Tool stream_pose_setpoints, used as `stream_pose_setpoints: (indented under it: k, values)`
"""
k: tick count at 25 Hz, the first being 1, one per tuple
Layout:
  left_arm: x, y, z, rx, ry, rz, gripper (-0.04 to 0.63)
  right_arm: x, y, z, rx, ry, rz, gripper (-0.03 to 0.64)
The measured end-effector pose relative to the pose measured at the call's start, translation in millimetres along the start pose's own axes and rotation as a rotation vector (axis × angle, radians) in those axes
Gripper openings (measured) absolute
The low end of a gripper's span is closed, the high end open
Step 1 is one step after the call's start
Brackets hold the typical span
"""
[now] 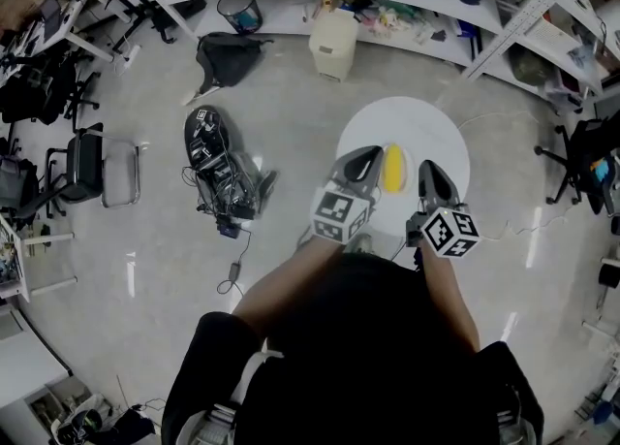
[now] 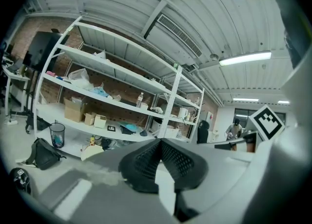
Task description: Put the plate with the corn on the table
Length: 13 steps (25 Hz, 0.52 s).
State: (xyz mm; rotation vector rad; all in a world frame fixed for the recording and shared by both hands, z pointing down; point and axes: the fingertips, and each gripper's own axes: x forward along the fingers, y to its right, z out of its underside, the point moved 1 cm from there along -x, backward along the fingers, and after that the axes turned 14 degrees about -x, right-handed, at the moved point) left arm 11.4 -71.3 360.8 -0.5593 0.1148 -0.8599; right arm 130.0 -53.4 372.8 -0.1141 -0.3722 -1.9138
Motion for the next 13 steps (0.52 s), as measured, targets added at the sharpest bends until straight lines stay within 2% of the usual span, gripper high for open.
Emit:
stream_pose_setpoints:
  k: [13]
  values:
    - [3.8,-0.2,0.3,0.001,-0.005,0.012,0.005,-2.5,0.3,-3.2,-0.024,0.023,0.008,0.008]
